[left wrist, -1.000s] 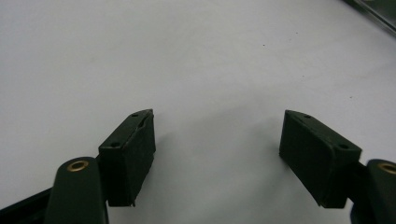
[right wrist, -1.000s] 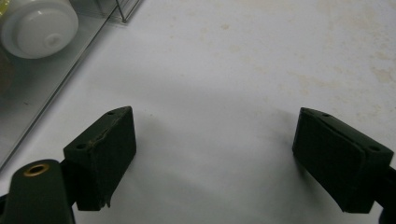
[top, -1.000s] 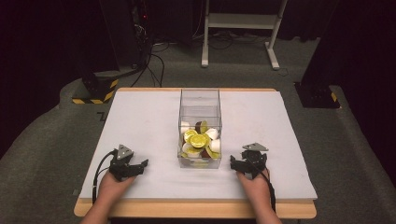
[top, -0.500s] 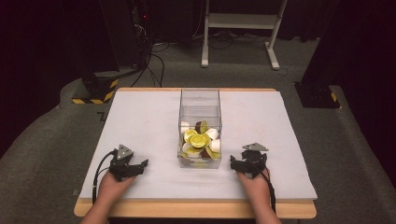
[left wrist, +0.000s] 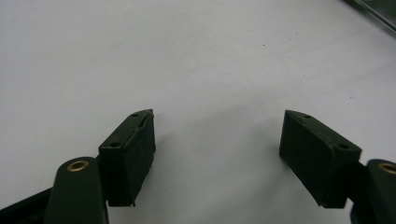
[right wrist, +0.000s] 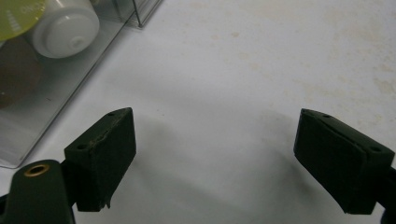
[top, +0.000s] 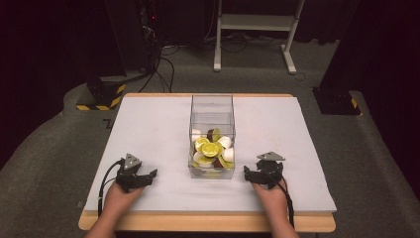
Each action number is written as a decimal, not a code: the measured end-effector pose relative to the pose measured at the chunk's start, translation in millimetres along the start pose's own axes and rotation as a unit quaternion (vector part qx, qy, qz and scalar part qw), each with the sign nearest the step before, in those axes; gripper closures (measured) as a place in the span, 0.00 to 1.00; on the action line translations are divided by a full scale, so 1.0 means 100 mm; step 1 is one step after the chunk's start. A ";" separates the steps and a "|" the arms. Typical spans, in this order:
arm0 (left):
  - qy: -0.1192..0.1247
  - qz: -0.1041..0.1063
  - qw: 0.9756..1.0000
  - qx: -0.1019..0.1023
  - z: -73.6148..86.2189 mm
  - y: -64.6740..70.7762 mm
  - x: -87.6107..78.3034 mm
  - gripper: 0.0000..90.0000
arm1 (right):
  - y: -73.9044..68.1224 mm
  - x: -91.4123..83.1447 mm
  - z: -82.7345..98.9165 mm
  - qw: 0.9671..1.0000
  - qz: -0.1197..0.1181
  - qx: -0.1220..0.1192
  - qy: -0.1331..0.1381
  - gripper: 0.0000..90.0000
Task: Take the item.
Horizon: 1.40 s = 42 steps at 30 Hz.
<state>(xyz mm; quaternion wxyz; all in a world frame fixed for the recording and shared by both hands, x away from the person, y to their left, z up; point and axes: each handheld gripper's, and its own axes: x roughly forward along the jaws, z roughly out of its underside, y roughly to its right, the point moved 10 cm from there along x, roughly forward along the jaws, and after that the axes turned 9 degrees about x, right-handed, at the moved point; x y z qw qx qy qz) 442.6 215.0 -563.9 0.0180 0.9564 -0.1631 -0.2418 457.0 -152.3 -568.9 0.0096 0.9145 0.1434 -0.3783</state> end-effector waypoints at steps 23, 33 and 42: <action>-0.002 0.000 1.000 0.002 0.00 0.00 0.00 0.30 | -0.07 -0.22 -0.14 0.999 -0.021 -0.016 0.036 0.13; -0.002 0.000 1.000 0.002 0.00 0.00 0.00 0.30 | -0.05 -0.29 -0.19 0.998 -0.024 -0.018 0.049 0.12; -0.002 0.000 1.000 0.002 0.01 0.00 0.00 0.30 | -0.08 -0.39 -0.24 0.997 -0.036 -0.018 0.065 0.13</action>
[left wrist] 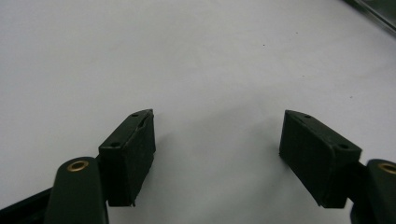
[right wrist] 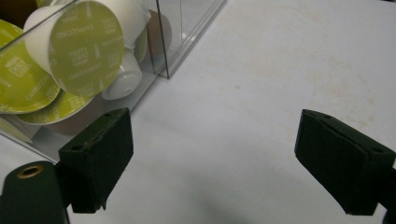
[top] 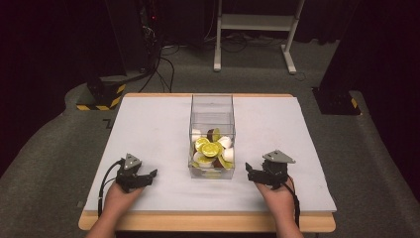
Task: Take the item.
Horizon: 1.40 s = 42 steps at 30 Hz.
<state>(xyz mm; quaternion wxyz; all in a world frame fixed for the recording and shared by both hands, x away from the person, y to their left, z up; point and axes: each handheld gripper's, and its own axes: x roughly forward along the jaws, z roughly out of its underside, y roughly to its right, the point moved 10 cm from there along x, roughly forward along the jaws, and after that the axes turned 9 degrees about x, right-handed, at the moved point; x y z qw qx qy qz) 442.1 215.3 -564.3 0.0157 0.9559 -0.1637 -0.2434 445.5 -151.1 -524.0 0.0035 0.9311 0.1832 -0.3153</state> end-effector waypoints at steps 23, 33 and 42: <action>0.000 0.000 1.000 -0.001 0.00 0.00 0.00 0.30 | -0.12 -0.19 -0.16 0.999 -0.012 -0.014 0.028 0.14; 0.000 0.000 1.000 -0.001 0.00 0.00 0.00 0.30 | -0.13 -0.26 -0.22 0.999 -0.014 -0.018 0.033 0.16; 0.002 0.000 1.000 -0.002 -0.01 0.00 0.00 0.30 | -0.16 -0.30 -0.25 0.999 -0.018 -0.019 0.039 0.16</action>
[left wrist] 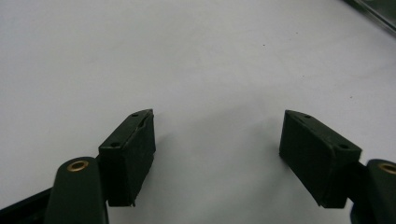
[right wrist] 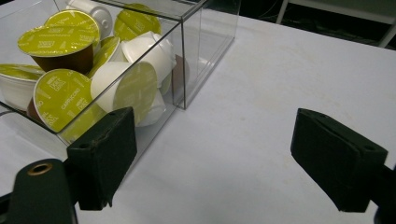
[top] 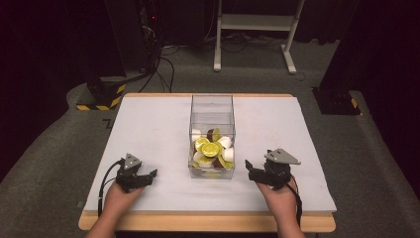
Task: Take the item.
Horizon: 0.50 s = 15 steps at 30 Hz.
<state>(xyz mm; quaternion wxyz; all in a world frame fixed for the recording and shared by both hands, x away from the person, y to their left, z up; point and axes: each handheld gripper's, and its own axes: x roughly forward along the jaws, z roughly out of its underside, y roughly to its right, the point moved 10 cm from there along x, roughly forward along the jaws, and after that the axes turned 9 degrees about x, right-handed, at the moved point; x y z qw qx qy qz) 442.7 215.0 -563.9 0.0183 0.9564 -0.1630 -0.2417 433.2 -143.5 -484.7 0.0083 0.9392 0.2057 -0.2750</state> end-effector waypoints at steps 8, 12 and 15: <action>-0.003 0.000 1.000 0.003 0.01 0.00 0.00 0.30 | -0.04 0.01 -0.03 1.000 -0.011 -0.007 -0.002 0.18; 0.002 0.000 1.000 -0.003 0.00 0.00 0.00 0.30 | -0.06 0.02 -0.04 1.000 -0.013 -0.009 -0.003 0.18; 0.001 0.000 1.000 -0.003 0.00 0.00 0.00 0.30 | -0.07 0.04 -0.05 1.000 -0.013 -0.009 -0.005 0.18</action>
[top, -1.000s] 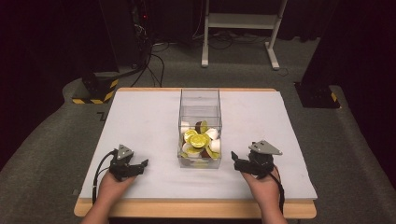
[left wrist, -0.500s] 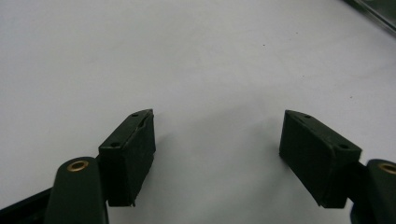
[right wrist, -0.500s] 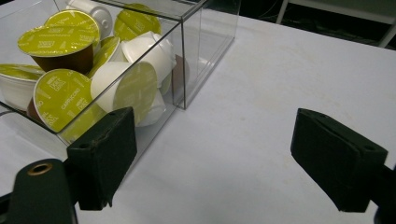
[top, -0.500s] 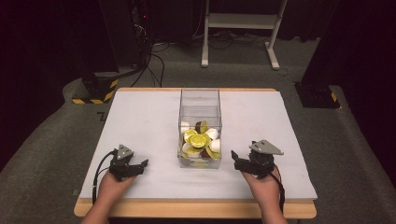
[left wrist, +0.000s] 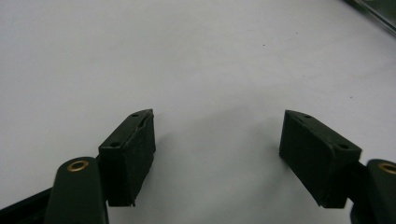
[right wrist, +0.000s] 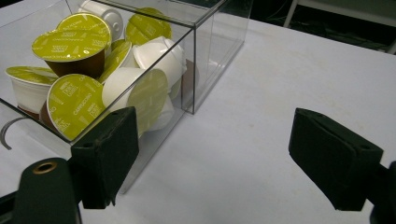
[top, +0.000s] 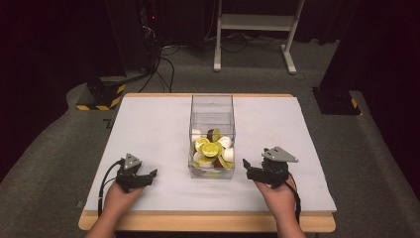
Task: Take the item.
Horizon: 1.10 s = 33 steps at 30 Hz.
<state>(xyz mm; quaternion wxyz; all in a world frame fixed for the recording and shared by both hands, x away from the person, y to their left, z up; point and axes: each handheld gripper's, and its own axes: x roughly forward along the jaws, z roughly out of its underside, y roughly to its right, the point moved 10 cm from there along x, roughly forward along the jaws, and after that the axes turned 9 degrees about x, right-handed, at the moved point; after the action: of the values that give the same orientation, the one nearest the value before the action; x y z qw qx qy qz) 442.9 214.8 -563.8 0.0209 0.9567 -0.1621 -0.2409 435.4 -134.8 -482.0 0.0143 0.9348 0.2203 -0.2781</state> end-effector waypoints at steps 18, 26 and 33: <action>-0.001 0.000 1.000 0.002 0.00 0.00 0.00 0.30 | -0.21 0.09 -0.15 1.000 -0.022 -0.002 0.004 0.19; -0.002 0.000 1.000 0.002 0.00 0.00 0.00 0.30 | -0.28 0.13 -0.21 0.999 -0.033 -0.002 0.007 0.19; -0.001 0.000 1.000 0.002 0.00 0.00 0.00 0.30 | -0.37 0.16 -0.25 0.999 -0.045 -0.010 0.008 0.19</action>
<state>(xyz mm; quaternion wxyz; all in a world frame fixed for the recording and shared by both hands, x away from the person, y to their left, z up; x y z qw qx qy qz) 442.7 215.1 -563.9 0.0185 0.9564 -0.1629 -0.2418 444.5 -91.2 -465.7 0.0096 0.9260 0.2651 -0.2687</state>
